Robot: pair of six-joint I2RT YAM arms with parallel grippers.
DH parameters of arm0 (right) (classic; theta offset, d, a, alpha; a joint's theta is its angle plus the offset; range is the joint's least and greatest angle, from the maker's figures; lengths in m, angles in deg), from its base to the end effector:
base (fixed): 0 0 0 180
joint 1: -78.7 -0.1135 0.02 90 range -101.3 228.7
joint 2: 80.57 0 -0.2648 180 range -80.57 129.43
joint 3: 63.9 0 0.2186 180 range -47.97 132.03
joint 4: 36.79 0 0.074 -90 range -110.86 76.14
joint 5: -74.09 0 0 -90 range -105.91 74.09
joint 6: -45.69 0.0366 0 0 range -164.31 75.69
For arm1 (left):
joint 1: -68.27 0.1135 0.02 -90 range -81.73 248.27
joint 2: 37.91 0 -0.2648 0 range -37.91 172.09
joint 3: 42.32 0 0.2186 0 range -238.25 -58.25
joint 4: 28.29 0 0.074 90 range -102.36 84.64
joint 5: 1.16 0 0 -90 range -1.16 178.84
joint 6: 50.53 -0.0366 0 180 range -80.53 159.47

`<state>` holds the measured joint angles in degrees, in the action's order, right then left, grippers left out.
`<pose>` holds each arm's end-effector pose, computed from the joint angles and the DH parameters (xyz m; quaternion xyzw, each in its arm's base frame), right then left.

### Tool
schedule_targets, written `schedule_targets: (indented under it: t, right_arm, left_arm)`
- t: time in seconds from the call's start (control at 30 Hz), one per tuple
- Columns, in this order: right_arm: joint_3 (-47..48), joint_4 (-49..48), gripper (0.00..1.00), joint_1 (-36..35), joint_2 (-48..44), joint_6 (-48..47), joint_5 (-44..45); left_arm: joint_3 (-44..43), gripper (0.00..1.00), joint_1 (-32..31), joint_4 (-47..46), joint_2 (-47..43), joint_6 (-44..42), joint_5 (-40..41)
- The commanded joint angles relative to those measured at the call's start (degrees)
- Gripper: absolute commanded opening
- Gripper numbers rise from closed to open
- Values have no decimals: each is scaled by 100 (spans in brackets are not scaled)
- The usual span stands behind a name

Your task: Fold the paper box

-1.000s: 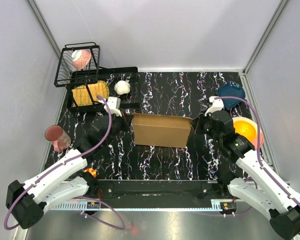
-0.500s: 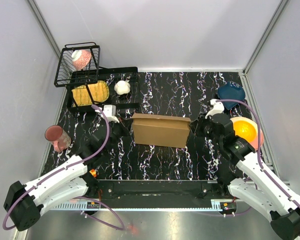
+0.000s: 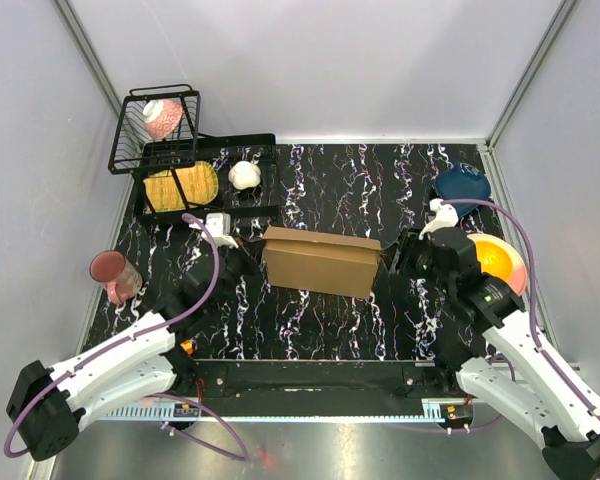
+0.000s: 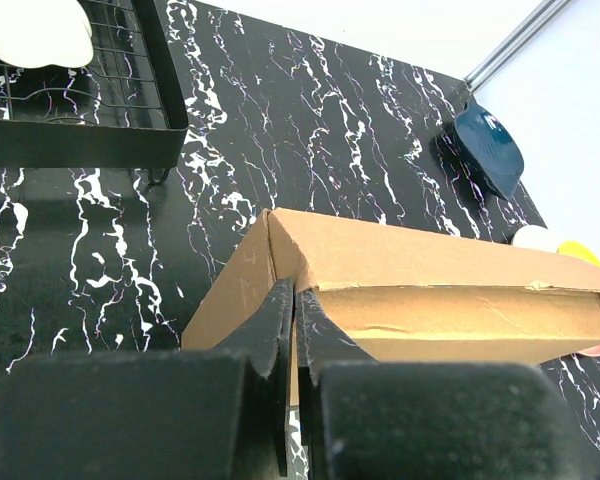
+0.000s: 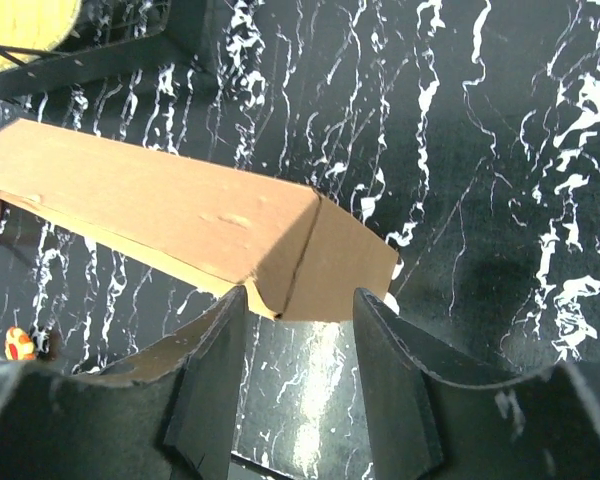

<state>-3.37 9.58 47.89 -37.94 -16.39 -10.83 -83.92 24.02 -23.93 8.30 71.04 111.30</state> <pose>0.1136 0.0640 0.3074 0.0010 0.8587 0.2174 0.4640 0.1252 -0.1024 0.2703 -0.0434 0.7551 -0.2747 0.5937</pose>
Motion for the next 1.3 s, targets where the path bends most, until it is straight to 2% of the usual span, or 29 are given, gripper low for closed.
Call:
schedule_targets:
  t: [0.0,0.2,0.33,0.57,0.67,0.7,0.83,1.2,1.23,1.27]
  right_arm:
    - [418,68,50,-31,61,-260,177]
    - [330,-161,42,-22,245,-296,46]
    - [243,-266,32,-31,333,-314,37]
    - [84,-556,30,-31,360,-322,10]
    - [-38,-723,25,-22,377,-349,-33]
    - [-83,-828,17,-31,386,-349,-42]
    - [-328,-908,0,-31,404,-331,-86]
    - [-1032,-636,0,-31,141,169,-209]
    - [-971,-609,2,-22,88,204,-183]
    - [-910,-557,17,-31,18,214,-139]
  left_arm:
    - [62,0,-22,516,72,24,162]
    - [1,0,-31,542,89,7,127]
    - [-26,0,-40,595,72,16,118]
    - [-69,0,-49,586,124,24,92]
    - [-96,0,-66,577,151,24,75]
    - [-87,0,-66,569,160,24,66]
    - [-87,0,-84,560,168,33,66]
    - [334,0,-119,525,168,314,118]
    - [352,0,-119,525,142,314,136]
    - [352,0,-119,525,125,314,153]
